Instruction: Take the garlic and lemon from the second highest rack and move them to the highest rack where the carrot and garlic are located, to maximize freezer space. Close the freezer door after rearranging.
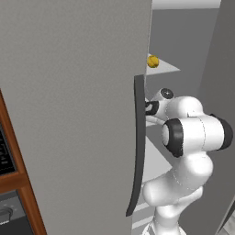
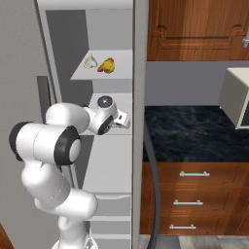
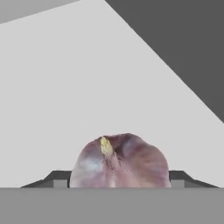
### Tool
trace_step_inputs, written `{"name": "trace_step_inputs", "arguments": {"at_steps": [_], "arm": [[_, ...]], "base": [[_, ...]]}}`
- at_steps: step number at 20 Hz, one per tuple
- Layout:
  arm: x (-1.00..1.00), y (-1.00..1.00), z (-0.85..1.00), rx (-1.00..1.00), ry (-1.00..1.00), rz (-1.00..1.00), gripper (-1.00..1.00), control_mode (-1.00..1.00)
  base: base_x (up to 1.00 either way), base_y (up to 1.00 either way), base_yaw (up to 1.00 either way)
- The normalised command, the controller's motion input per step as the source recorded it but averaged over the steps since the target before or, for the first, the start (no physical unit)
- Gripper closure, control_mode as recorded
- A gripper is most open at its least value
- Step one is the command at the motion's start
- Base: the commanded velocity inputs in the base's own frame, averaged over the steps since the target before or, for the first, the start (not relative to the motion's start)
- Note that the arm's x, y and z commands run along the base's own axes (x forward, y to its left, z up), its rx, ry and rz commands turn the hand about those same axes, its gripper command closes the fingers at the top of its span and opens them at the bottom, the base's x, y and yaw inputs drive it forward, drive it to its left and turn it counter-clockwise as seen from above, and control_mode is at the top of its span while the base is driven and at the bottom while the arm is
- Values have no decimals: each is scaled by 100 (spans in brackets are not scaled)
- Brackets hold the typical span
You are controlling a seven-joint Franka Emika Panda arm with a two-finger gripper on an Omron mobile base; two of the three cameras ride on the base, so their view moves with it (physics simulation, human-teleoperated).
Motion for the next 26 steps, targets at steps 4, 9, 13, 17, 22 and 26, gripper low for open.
{"name": "trace_step_inputs", "arguments": {"at_steps": [4, 9, 13, 17, 22, 26], "arm": [[-86, 0, 38, 0, -4, 0, 100, -100], [-67, 0, 53, 0, -5, -5, 100, -100], [-54, 1, 61, 1, 0, -9, 100, -100], [-50, 11, 77, 3, 0, -10, 100, -100], [-30, 7, 79, 0, 0, -12, 100, -100], [-5, 1, 86, 1, -3, -3, 100, -100]], "base": [[0, 0, 0], [0, 0, 0], [0, 0, 0], [0, 0, 0], [0, 0, 0], [0, 0, 0]]}}
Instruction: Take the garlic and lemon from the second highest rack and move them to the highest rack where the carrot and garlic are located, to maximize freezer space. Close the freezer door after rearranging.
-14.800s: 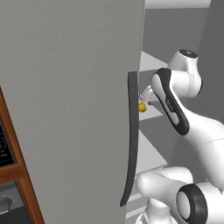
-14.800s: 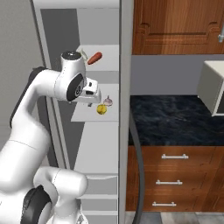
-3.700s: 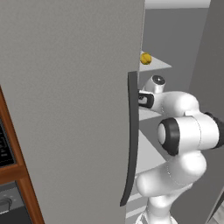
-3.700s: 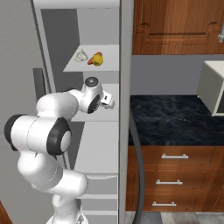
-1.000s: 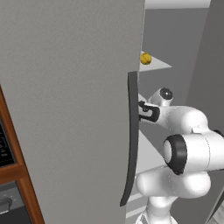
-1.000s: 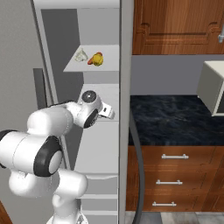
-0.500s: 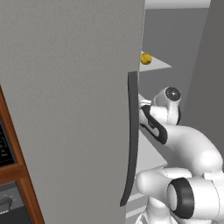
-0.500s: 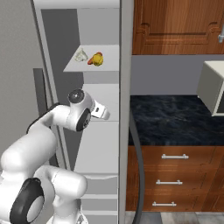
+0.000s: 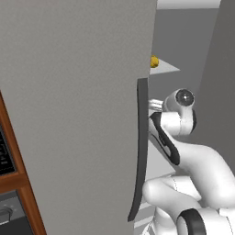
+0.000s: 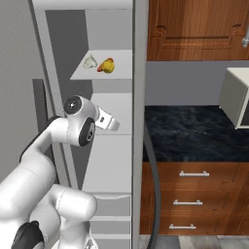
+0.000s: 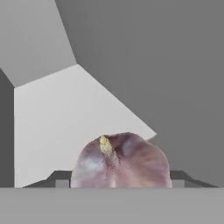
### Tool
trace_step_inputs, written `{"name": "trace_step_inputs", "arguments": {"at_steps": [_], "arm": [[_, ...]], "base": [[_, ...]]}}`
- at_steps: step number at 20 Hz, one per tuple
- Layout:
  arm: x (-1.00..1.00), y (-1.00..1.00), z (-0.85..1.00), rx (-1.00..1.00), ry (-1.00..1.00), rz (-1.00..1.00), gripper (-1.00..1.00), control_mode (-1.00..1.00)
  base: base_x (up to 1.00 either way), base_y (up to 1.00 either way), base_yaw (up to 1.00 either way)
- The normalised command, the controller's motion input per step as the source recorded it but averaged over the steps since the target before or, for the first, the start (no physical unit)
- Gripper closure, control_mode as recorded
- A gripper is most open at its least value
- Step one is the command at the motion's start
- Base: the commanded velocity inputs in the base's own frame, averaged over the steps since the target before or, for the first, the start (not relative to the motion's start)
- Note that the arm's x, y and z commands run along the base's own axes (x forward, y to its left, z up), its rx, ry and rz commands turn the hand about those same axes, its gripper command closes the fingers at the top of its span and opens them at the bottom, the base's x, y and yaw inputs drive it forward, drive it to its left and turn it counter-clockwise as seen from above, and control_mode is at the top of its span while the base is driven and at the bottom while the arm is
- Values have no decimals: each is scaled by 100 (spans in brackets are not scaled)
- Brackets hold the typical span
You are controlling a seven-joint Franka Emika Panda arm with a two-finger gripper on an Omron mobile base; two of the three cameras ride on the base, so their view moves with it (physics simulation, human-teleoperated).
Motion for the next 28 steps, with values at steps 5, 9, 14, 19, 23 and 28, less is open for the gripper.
{"name": "trace_step_inputs", "arguments": {"at_steps": [5, 9, 14, 19, 23, 28], "arm": [[0, 3, 95, 5, 0, 0, 100, -100], [0, 1, 95, 1, 0, 0, 100, -100], [0, 1, 90, 0, -3, 0, 100, -100], [13, 3, 39, 0, -13, 0, 100, -100], [48, 2, 4, 0, -3, 0, 100, -100], [70, 0, 0, 0, 0, 0, 100, -100]], "base": [[0, 0, 0], [0, 0, 0], [0, 0, 0], [0, 0, 0], [0, 0, 0], [0, 0, 0]]}}
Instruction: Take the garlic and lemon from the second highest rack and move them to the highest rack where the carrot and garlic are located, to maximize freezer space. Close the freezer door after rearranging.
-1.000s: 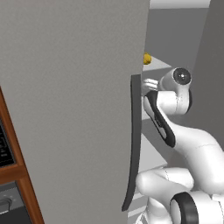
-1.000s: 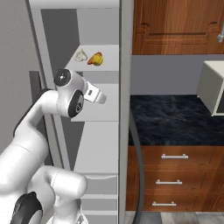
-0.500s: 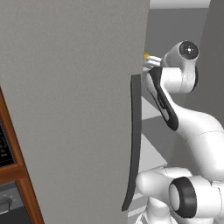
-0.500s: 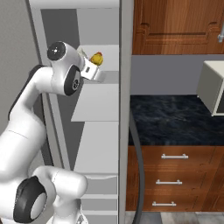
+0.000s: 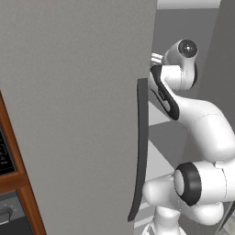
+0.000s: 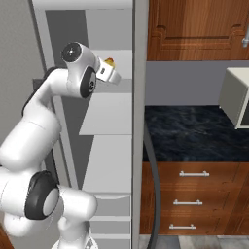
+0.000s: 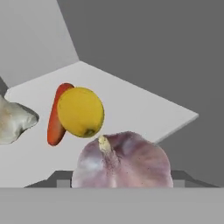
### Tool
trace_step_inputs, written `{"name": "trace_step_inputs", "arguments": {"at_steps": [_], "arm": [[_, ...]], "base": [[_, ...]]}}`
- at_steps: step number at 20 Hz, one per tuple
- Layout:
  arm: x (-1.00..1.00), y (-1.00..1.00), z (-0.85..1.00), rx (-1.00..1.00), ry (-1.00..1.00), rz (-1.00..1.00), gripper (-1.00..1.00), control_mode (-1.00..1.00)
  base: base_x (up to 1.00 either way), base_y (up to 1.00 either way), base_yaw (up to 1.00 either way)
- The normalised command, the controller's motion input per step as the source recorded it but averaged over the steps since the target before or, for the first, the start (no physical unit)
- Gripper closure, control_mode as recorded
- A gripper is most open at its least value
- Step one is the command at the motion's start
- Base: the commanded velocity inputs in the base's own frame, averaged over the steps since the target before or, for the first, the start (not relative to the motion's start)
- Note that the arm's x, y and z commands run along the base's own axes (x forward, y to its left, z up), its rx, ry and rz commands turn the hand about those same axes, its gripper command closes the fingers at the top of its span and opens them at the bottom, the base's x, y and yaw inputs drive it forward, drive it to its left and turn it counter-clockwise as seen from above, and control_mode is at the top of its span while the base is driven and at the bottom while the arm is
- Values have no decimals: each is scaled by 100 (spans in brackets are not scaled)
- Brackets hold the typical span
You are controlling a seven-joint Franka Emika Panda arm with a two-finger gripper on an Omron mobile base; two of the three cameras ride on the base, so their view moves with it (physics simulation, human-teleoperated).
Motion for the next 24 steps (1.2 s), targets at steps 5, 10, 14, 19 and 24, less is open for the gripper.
{"name": "trace_step_inputs", "arguments": {"at_steps": [5, 10, 14, 19, 24], "arm": [[72, 0, -3, 0, 9, 0, 100, -100], [80, 2, -19, 0, 5, 4, 100, -100], [68, 0, -28, 0, 0, 9, 100, -100], [37, 1, -36, 0, 0, 9, -100, -100], [-2, 0, -13, 0, 0, 6, -100, -100]], "base": [[0, 0, 0], [0, 0, 0], [0, 0, 0], [0, 0, 0], [0, 0, 0]]}}
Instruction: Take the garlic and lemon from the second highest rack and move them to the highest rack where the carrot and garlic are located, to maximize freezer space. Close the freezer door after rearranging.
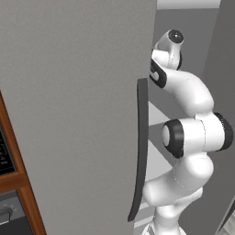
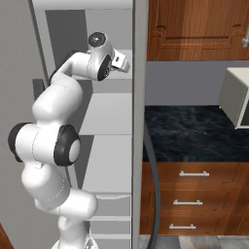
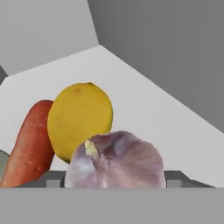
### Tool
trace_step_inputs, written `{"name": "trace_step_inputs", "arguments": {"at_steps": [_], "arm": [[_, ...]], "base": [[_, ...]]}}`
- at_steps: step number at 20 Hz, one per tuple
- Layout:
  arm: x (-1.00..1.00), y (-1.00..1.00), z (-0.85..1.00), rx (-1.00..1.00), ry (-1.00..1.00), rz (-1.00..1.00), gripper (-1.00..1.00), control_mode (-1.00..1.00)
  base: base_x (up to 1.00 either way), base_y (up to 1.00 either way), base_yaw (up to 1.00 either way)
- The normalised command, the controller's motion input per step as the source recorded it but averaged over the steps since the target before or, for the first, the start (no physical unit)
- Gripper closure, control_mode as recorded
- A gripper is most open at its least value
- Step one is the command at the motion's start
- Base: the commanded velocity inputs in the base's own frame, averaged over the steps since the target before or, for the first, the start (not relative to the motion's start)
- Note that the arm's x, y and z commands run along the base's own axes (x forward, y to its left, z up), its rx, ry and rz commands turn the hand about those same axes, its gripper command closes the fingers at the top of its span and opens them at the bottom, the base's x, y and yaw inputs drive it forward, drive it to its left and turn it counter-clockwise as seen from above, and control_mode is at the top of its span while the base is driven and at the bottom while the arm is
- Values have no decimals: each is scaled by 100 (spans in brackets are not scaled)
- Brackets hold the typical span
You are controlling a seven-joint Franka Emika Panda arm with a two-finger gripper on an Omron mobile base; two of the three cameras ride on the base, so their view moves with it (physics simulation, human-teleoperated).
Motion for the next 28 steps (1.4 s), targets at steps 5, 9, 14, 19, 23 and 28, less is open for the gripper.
{"name": "trace_step_inputs", "arguments": {"at_steps": [5, 9, 14, 19, 23, 28], "arm": [[-37, 0, 2, 0, 0, 0, -100, -100], [-63, 0, 10, 0, 0, 0, -100, -100], [-80, 3, 5, 0, -9, 0, -100, -100], [-84, 6, 7, 0, -12, 0, -100, -100], [-80, 5, 19, 0, -7, 0, -100, -100], [-75, 0, 19, 0, 0, 0, -100, -100]], "base": [[0, 0, 0], [0, 0, 0], [0, 0, 0], [0, 0, 0], [0, 0, 0], [0, 0, 0]]}}
